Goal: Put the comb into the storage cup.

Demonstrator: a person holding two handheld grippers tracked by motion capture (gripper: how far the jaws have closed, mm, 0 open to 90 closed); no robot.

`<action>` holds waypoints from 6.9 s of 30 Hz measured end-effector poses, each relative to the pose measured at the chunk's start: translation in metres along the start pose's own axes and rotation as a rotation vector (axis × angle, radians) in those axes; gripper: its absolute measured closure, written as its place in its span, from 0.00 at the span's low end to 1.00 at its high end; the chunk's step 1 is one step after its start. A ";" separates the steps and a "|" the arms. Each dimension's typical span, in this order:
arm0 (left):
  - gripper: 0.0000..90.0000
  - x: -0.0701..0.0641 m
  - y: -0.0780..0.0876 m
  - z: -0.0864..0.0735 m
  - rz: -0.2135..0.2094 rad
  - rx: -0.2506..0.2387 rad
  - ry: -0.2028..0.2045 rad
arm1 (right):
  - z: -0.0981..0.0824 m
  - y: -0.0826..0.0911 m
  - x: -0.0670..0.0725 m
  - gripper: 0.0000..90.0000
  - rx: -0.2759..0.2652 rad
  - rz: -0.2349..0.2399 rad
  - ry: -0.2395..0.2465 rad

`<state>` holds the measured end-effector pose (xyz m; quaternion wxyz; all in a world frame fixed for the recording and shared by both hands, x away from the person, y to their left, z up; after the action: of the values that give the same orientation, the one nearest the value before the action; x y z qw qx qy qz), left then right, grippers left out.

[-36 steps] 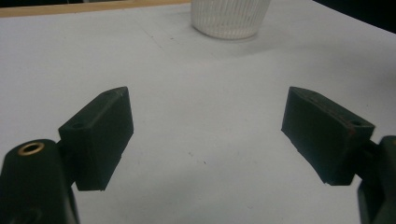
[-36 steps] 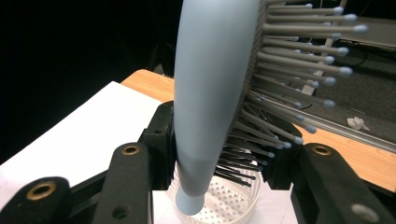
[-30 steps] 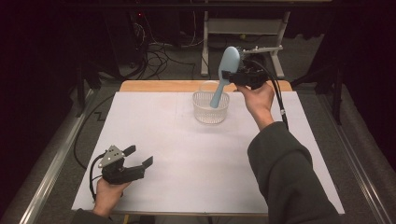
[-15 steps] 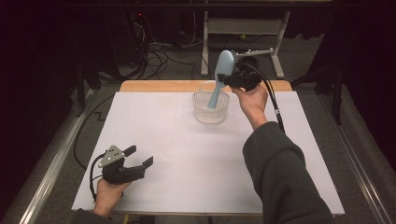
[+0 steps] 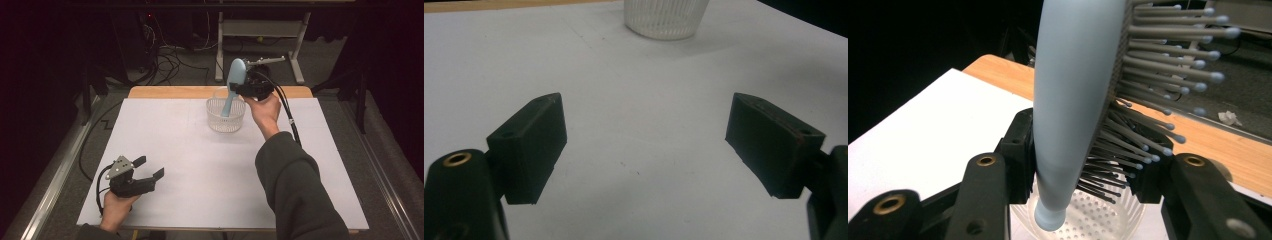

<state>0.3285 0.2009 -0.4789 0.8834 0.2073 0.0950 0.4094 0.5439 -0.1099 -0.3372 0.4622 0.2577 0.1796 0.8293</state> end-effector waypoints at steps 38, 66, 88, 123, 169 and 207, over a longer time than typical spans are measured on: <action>0.18 -0.001 0.000 0.001 -0.022 -0.003 0.008 | -0.037 -0.039 0.000 0.59 0.051 -0.020 0.005; 0.18 0.001 -0.001 -0.001 -0.014 0.007 0.013 | -0.039 -0.030 -0.020 0.50 0.090 -0.067 -0.064; 0.18 -0.001 -0.001 -0.001 -0.009 0.008 -0.001 | -0.041 -0.027 -0.028 0.44 0.129 -0.094 -0.066; 0.18 -0.002 -0.003 -0.001 -0.022 0.015 -0.007 | -0.056 -0.029 -0.052 0.36 0.203 -0.074 -0.128; 0.18 -0.001 -0.002 -0.001 -0.011 0.012 -0.002 | -0.073 -0.022 -0.053 0.35 0.186 -0.043 -0.084; 0.18 -0.001 -0.003 -0.002 -0.012 0.019 0.002 | -0.088 0.020 -0.069 0.35 0.127 -0.023 -0.066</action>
<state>0.3291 0.1991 -0.4816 0.8837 0.2148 0.1008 0.4034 0.5088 -0.1841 -0.4149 0.4600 0.3114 0.2193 0.8021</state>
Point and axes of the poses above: each handheld gripper's, and its own axes: y roughly backward along the jaws, z roughly out of its top, x roughly to its left, the point moved 6 cm from there along -y, roughly forward along the jaws, and after that the axes turned 11 degrees about -y, right-handed, at the moved point
